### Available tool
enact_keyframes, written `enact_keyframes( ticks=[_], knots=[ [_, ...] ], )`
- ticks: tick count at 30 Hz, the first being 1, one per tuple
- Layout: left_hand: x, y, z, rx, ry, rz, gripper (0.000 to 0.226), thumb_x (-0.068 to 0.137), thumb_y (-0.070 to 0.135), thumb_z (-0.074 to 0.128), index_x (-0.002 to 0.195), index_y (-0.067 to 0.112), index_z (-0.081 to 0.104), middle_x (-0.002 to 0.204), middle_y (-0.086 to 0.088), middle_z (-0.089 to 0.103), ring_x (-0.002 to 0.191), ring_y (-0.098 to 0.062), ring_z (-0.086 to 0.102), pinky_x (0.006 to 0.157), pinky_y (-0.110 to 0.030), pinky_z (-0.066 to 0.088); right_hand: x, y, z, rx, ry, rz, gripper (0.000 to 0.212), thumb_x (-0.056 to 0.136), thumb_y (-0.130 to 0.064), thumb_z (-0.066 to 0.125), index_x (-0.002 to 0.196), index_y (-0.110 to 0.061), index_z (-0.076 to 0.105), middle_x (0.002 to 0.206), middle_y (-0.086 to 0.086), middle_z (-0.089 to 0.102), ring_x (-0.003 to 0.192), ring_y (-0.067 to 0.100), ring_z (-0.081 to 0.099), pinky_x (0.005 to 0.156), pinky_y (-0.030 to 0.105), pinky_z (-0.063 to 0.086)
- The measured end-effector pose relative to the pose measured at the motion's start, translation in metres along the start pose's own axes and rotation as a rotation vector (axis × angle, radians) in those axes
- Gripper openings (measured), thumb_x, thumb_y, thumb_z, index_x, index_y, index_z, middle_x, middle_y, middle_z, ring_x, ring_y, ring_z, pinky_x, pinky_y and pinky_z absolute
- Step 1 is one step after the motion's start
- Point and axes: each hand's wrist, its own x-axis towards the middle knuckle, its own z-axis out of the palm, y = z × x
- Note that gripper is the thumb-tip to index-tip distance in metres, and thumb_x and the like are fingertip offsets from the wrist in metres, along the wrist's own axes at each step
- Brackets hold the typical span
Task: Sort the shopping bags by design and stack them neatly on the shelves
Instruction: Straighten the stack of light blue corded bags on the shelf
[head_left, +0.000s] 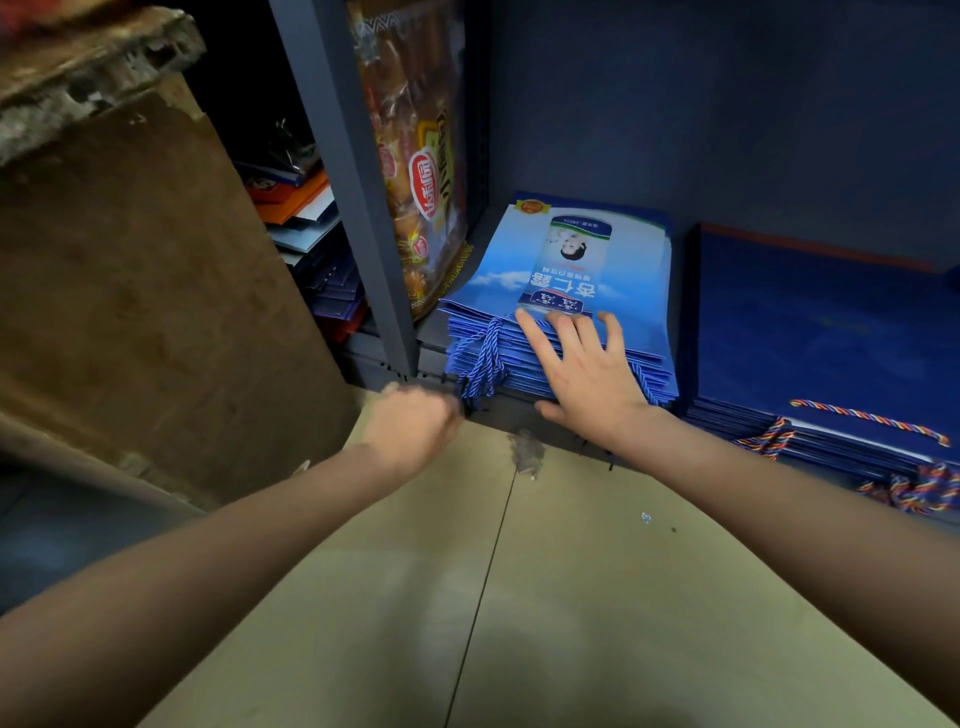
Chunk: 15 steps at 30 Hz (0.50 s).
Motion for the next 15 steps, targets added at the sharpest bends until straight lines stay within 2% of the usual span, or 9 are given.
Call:
enact_keyframes(
  ticks=[3,5,8,9,12,15],
  knots=[
    [0.004,-0.004,-0.017,-0.492,0.347,-0.237,0.018,0.096,0.025,0.047,0.097,0.011,0.058,0.097,-0.003,0.059,0.082,-0.019,0.056,0.074,-0.03,0.04,-0.003,0.001,0.003,-0.014,0.057,0.003,0.11,0.066,-0.053,0.075,0.15,-0.011,0.018,0.131,0.016,0.049,0.116,0.032,0.049,0.104,0.052,0.033],
    [0.017,0.005,-0.029,-0.613,0.48,-0.257,0.016,0.095,0.023,0.051,0.1,0.008,0.053,0.099,-0.003,0.049,0.085,-0.019,0.053,0.077,-0.03,0.039,-0.002,0.002,0.006,-0.015,0.11,0.015,0.112,0.057,-0.055,0.079,0.147,-0.009,0.029,0.124,0.016,0.055,0.109,0.031,0.055,0.099,0.051,0.039],
    [0.034,0.019,-0.03,-0.53,0.407,-0.25,0.032,0.094,0.023,0.055,0.121,0.008,0.047,0.12,-0.009,0.042,0.109,-0.024,0.047,0.092,-0.034,0.037,-0.002,0.001,0.006,-0.02,0.139,0.007,0.114,0.053,-0.056,0.081,0.145,-0.01,0.033,0.121,0.016,0.057,0.107,0.031,0.057,0.098,0.05,0.041],
    [0.038,0.02,-0.026,-0.53,0.387,-0.269,0.034,0.094,0.022,0.055,0.124,0.009,0.047,0.123,-0.01,0.041,0.109,-0.026,0.049,0.093,-0.035,0.039,-0.002,0.001,0.006,-0.017,0.138,0.003,0.113,0.054,-0.055,0.081,0.146,-0.01,0.032,0.122,0.016,0.057,0.108,0.031,0.056,0.098,0.05,0.04],
    [0.041,0.023,-0.021,-0.534,0.41,-0.298,0.03,0.095,0.018,0.052,0.124,0.01,0.049,0.12,-0.009,0.049,0.099,-0.029,0.057,0.085,-0.042,0.046,-0.002,0.0,0.005,-0.021,0.095,0.001,0.112,0.059,-0.055,0.078,0.148,-0.011,0.026,0.126,0.016,0.054,0.112,0.031,0.053,0.101,0.051,0.037],
    [0.039,0.023,-0.02,-0.302,0.405,-0.255,0.032,0.096,0.023,0.05,0.126,0.013,0.048,0.113,-0.006,0.059,0.102,-0.027,0.054,0.073,-0.039,0.044,-0.002,-0.001,0.004,-0.027,0.079,0.002,0.112,0.061,-0.056,0.076,0.149,-0.011,0.024,0.128,0.016,0.052,0.114,0.031,0.052,0.102,0.052,0.035]
  ],
)
